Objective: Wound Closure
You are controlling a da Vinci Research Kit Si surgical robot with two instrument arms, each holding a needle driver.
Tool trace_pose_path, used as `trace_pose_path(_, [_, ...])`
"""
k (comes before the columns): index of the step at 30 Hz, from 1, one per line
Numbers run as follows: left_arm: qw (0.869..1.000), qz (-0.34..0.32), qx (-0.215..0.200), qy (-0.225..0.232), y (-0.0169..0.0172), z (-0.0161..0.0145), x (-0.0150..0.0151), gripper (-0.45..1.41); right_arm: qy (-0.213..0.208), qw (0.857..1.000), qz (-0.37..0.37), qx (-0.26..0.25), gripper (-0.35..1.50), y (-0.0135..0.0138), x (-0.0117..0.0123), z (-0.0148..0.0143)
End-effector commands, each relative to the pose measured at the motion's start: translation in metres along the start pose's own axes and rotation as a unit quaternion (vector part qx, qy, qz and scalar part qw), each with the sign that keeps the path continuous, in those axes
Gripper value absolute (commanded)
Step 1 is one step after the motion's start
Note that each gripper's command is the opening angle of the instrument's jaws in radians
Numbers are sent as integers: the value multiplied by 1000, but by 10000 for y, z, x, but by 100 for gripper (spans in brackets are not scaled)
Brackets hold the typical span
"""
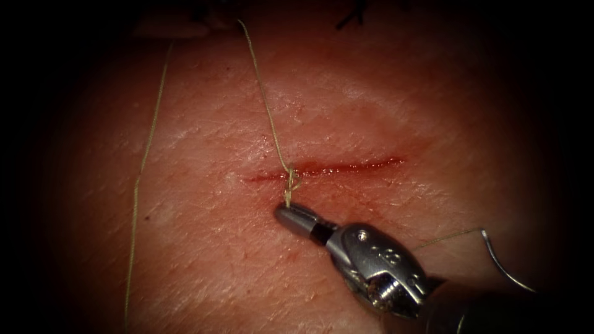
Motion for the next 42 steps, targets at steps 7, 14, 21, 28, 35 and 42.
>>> trace_pose_path(7, [1000, -4, 6, -2, -36, 15, 7, -45, -4, 1000, -2, 14, -35, -8, -8, 0])
trace_pose_path(14, [1000, -12, 12, 1, -62, 25, 15, -45, -4, 1000, -2, 22, -35, -18, -9, -9])
trace_pose_path(21, [1000, -19, 18, 4, -86, 34, 24, -45, -4, 1000, -3, 16, -35, -16, -10, -18])
trace_pose_path(28, [999, -22, 23, 3, -88, 42, 27, -45, -6, 1000, -8, 19, -35, -17, -22, -31])
trace_pose_path(35, [999, -23, 26, 4, -74, 49, 28, -45, -6, 1000, -14, 16, -35, -16, -22, -23])
trace_pose_path(42, [1000, -20, 14, 5, -51, 37, 26, -45, -1, 999, -36, 7, -11, -4, -9, -15])
